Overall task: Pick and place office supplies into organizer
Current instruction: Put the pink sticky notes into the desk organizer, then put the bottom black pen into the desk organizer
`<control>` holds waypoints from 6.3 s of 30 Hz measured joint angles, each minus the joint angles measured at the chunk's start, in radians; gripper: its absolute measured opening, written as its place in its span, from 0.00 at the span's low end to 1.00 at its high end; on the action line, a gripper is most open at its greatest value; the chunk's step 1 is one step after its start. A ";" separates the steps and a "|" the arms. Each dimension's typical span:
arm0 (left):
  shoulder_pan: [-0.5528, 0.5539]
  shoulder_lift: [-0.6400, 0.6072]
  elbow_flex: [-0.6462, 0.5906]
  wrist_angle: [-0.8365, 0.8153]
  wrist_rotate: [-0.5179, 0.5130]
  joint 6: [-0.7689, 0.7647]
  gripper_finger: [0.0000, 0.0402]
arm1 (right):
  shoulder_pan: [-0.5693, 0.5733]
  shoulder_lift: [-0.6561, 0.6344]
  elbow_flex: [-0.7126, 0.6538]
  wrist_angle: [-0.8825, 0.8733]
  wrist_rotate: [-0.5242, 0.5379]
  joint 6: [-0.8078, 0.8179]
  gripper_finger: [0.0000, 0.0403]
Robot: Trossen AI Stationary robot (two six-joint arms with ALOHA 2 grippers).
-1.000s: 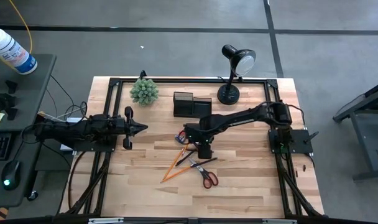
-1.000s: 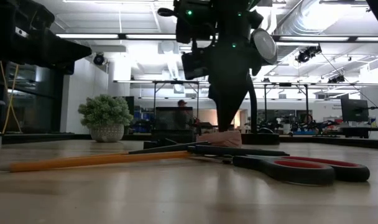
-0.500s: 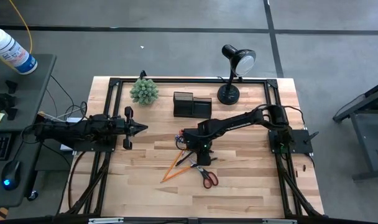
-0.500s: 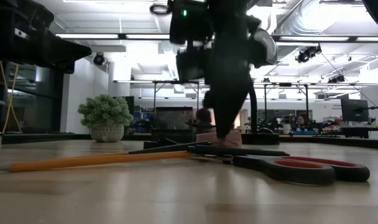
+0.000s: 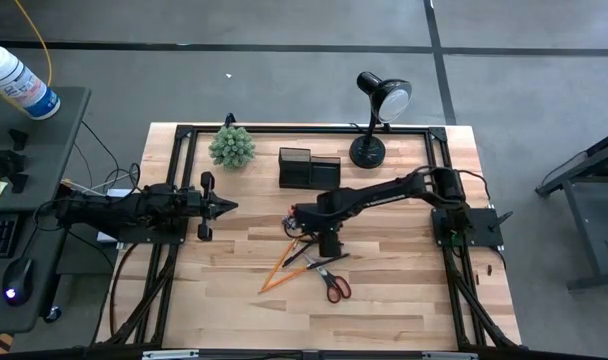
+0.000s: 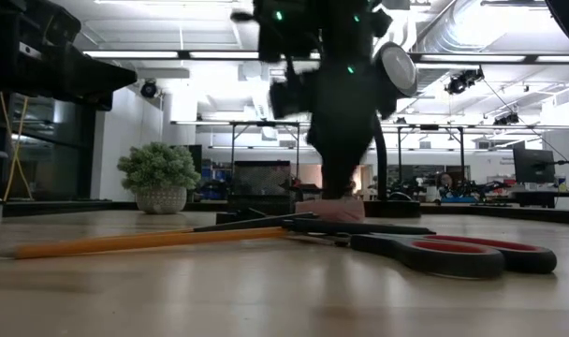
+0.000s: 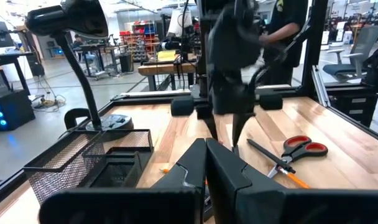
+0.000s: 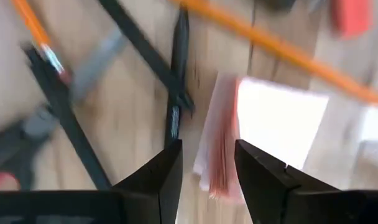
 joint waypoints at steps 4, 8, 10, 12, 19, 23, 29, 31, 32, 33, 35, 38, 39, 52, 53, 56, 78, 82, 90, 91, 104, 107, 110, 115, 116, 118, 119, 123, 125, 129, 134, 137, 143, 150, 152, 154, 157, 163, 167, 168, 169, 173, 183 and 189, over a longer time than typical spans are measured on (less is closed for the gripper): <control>0.000 0.000 0.000 0.000 0.001 0.000 0.00 | 0.007 0.000 -0.034 0.018 0.078 -0.006 0.35; 0.000 0.000 0.000 0.000 0.001 0.000 0.00 | 0.007 0.000 -0.046 0.045 0.063 -0.007 0.35; 0.000 0.000 0.000 -0.001 0.001 0.000 0.00 | 0.007 0.000 -0.046 0.061 0.060 -0.007 0.35; 0.000 0.000 0.000 -0.001 0.001 0.000 0.00 | 0.006 0.006 -0.046 0.085 0.057 -0.007 0.35; 0.000 0.000 0.000 -0.001 0.001 0.000 0.00 | 0.011 0.021 -0.043 0.099 0.082 -0.007 0.35; 0.000 0.000 0.000 -0.001 0.001 0.004 0.00 | 0.014 0.019 -0.008 0.068 0.108 -0.007 0.35; 0.000 0.000 0.000 -0.001 0.000 0.047 0.00 | 0.014 0.020 -0.011 0.073 0.047 -0.007 0.35; 0.000 0.000 0.000 -0.001 0.000 0.047 0.00 | 0.014 0.020 -0.012 0.073 0.040 -0.007 0.35; 0.000 0.000 0.000 -0.001 0.000 0.047 0.00 | 0.014 0.024 -0.012 0.077 0.035 -0.007 0.35; 0.000 0.000 0.000 -0.001 0.000 0.047 0.00 | 0.014 0.028 -0.012 0.082 0.028 -0.007 0.35; 0.000 0.000 0.000 -0.001 -0.001 0.047 0.00 | 0.014 0.044 -0.012 0.083 0.018 -0.007 0.34; 0.000 0.000 0.000 -0.001 -0.003 0.049 0.00 | 0.014 0.067 -0.012 0.082 0.019 -0.007 0.32; 0.000 0.000 0.000 -0.001 -0.003 0.049 0.00 | 0.014 0.073 -0.011 0.082 0.018 -0.007 0.31; 0.000 0.000 0.000 -0.001 -0.003 0.053 0.00 | 0.014 0.075 -0.010 0.083 0.021 -0.006 0.03; 0.000 0.000 0.000 -0.001 -0.003 0.053 0.00 | 0.014 0.075 -0.010 0.080 0.026 -0.007 0.02; 0.000 0.000 0.000 -0.001 -0.003 0.053 0.00 | 0.014 0.071 -0.010 0.052 0.055 -0.009 0.01; 0.000 0.000 0.000 -0.001 -0.003 0.083 0.00 | -0.088 0.072 0.400 -0.400 0.213 -0.187 0.00; 0.000 0.000 0.000 -0.001 -0.003 0.082 0.00 | -0.135 0.072 0.439 -0.394 0.211 -0.261 0.00; 0.000 0.000 0.000 -0.002 0.011 0.082 0.00 | -0.254 0.071 0.442 -0.372 0.087 -0.434 0.00; 0.000 0.000 0.000 -0.002 0.012 0.082 0.00 | -0.270 0.071 0.442 -0.365 0.084 -0.446 0.00; 0.000 0.000 0.000 -0.001 -0.007 0.082 0.00 | -0.428 0.070 0.430 -0.330 -0.052 -0.565 0.00; 0.000 0.000 0.000 0.000 -0.011 0.083 0.00 | -0.456 0.068 0.385 -0.306 -0.064 -0.566 0.00; 0.000 0.000 0.000 0.000 -0.011 0.102 0.00 | -0.470 0.068 0.330 -0.235 -0.069 -0.575 0.00; 0.000 0.000 0.000 0.001 -0.011 0.114 0.00 | -0.471 0.068 0.266 -0.158 -0.103 -0.575 0.00; 0.000 0.000 0.000 0.001 -0.011 0.114 0.00 | -0.471 0.069 0.255 -0.157 -0.109 -0.575 0.00; 0.000 0.000 0.000 0.001 -0.011 0.114 0.00 | -0.471 0.069 0.234 -0.144 -0.108 -0.575 0.00; 0.000 0.000 0.000 0.001 -0.011 0.114 0.00 | -0.471 0.069 0.222 -0.127 -0.107 -0.575 0.00; 0.000 0.000 0.000 0.003 -0.018 0.114 0.00 | -0.471 0.069 0.191 -0.108 -0.112 -0.572 0.00; 0.000 0.000 0.000 0.005 -0.030 0.115 0.00 | -0.470 0.069 0.183 -0.099 -0.120 -0.566 0.00; 0.000 0.000 0.000 0.006 -0.043 0.116 0.00 | -0.469 0.069 0.183 -0.107 -0.128 -0.530 0.01; 0.000 0.000 0.000 0.007 -0.045 0.116 0.00 | -0.468 0.069 0.183 -0.109 -0.154 -0.498 0.09; 0.000 0.000 0.000 0.007 -0.045 0.116 0.00 | -0.462 0.069 0.183 -0.114 -0.154 -0.497 0.16; 0.000 0.000 0.000 0.007 -0.045 0.114 0.00 | -0.449 0.071 0.204 -0.147 -0.107 -0.504 0.30; 0.000 0.000 0.000 0.008 -0.045 0.081 0.00 | -0.414 0.071 0.419 -0.347 -0.054 -0.505 0.38; 0.000 0.000 0.000 0.008 -0.044 0.054 0.00 | -0.402 0.071 0.494 -0.391 -0.078 -0.431 0.39; 0.000 0.000 0.000 0.008 -0.043 0.042 0.00 | -0.385 0.071 0.558 -0.429 -0.093 -0.343 0.39; 0.000 0.000 0.000 0.007 -0.042 0.043 0.00 | -0.357 0.070 0.623 -0.466 -0.111 -0.180 0.38; 0.000 0.000 0.000 0.007 -0.038 0.043 0.00 | -0.272 0.070 0.610 -0.526 -0.123 0.063 0.36; 0.000 0.000 0.000 0.007 -0.037 0.043 0.00 | -0.197 0.070 0.521 -0.519 -0.116 0.213 0.36; 0.000 0.000 0.000 0.007 -0.037 0.043 0.00 | -0.178 0.070 0.494 -0.513 -0.116 0.244 0.36; 0.000 0.000 0.000 0.007 -0.037 0.043 0.00 | -0.158 0.070 0.467 -0.510 -0.116 0.265 0.36; 0.000 0.000 0.000 0.006 -0.037 0.044 0.00 | -0.078 0.070 0.380 -0.516 -0.117 0.282 0.35; 0.000 0.000 0.000 0.006 -0.037 -0.037 0.00 | 0.169 0.065 0.188 -0.460 -0.016 0.217 0.28; 0.000 0.000 0.000 0.004 0.012 -0.114 0.00 | 0.330 -0.093 0.065 -0.394 0.065 0.346 0.23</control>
